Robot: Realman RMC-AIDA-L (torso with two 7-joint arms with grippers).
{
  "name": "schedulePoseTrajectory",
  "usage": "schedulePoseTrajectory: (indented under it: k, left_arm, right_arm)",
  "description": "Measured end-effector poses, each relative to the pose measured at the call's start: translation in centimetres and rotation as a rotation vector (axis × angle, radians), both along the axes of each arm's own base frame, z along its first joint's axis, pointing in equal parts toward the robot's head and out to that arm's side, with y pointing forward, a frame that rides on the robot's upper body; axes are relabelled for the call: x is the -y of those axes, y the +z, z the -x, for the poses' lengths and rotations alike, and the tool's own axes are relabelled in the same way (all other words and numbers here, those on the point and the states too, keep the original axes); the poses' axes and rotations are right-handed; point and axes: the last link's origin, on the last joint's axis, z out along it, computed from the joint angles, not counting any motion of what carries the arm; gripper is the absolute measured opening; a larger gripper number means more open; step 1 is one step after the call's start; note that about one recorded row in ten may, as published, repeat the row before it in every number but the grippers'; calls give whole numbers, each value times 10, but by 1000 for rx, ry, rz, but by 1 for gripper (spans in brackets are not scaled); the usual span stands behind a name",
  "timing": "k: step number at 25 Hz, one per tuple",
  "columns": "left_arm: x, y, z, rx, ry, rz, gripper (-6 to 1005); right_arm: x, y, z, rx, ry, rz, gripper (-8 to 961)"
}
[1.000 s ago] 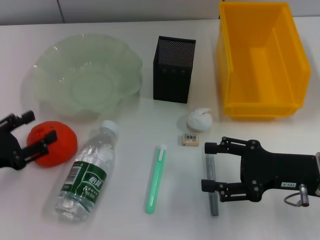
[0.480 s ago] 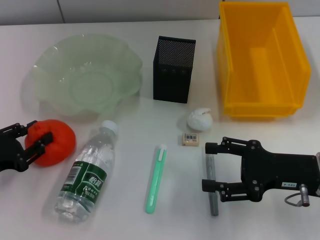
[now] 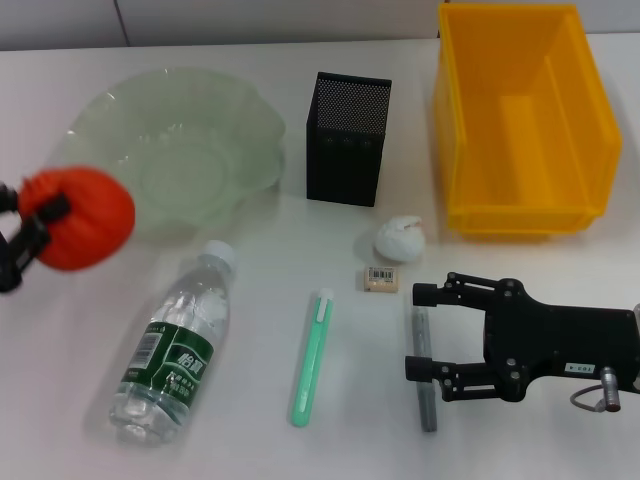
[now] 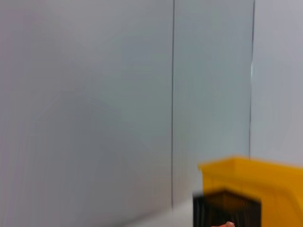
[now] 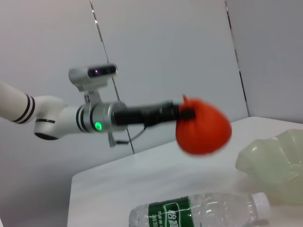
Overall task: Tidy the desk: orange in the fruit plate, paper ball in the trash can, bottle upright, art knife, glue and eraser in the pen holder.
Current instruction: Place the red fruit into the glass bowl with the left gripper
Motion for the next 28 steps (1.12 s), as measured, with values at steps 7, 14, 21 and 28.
schedulePoseTrajectory:
  k: [7, 14, 21, 28]
  left_arm:
    - [-52, 2, -32, 73, -51, -67, 189]
    - [-110, -26, -44, 59, 92, -74, 158]
    - [-122, -39, -46, 17, 134, -49, 226]
    - [-97, -26, -37, 7, 81, -10, 500]
  right_arm:
    - [-5, 8, -1, -31, -60, -22, 842]
    - [-10, 15, -2, -36, -115, 5, 843]
    - [-14, 26, -4, -20, -168, 14, 843]
    - [-32, 77, 23, 58, -137, 2, 843]
